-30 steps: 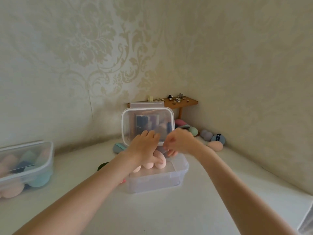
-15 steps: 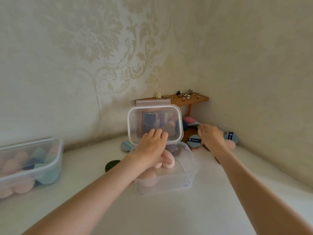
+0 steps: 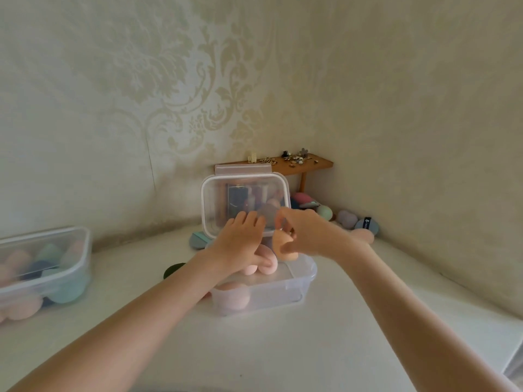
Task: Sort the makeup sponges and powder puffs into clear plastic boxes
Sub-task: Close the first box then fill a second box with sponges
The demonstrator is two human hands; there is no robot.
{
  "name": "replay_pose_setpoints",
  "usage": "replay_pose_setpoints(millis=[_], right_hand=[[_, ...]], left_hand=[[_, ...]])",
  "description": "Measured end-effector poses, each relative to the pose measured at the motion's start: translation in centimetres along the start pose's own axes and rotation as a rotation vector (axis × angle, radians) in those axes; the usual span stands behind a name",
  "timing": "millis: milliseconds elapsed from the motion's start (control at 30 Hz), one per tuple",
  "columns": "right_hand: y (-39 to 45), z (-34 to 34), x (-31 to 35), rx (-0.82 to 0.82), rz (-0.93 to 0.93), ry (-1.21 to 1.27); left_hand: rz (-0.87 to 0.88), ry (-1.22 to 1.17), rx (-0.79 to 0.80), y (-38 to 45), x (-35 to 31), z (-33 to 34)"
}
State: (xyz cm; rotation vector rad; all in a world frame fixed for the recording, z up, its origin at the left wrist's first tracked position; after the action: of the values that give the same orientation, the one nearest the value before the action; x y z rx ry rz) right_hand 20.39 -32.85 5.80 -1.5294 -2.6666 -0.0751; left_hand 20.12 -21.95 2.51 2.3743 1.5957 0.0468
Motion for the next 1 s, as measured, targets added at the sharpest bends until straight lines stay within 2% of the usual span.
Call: replay_pose_setpoints(millis=[100,333,533,733,933,1000], right_hand=[[-0.1,0.8,0.8,-0.008,0.002,-0.217],[0.7,2.3,2.6,-0.089,0.045,-0.473],[0.9,2.4,3.6,0.085,0.024,-0.501],[1.4,3.1,3.0,0.048,0.048,-0.58],[1.3,1.4,1.4,0.128,0.0,-0.404],[1.8,-0.1,-0.4,0.075,0.045,-0.363]], left_hand=[[-0.008,-0.022,0.034,0.0,0.1,0.0],[-0.046,-0.064,0.073,0.1,-0.1,-0.2],[-0.032,-0.096,0.069,0.0,-0.4,-0.6],[-0.065,-0.062,0.094,0.5,-0.4,-0.6],[-0.03,0.077,-0.013,1.1,-0.9,-0.2],[0.019,0.111,-0.035,1.1,-0.8,-0.2]])
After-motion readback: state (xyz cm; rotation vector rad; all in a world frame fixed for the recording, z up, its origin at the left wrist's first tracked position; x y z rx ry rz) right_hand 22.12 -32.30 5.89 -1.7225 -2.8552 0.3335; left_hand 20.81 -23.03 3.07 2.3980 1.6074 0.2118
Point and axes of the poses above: each hand's wrist, its own y-axis towards the middle knuckle, its own z-axis out of the palm, x = y × z, the point moved 5 cm from there along y, towards the middle knuckle, and after that the axes turned 15 degrees about -y, right-handed, at the moved point
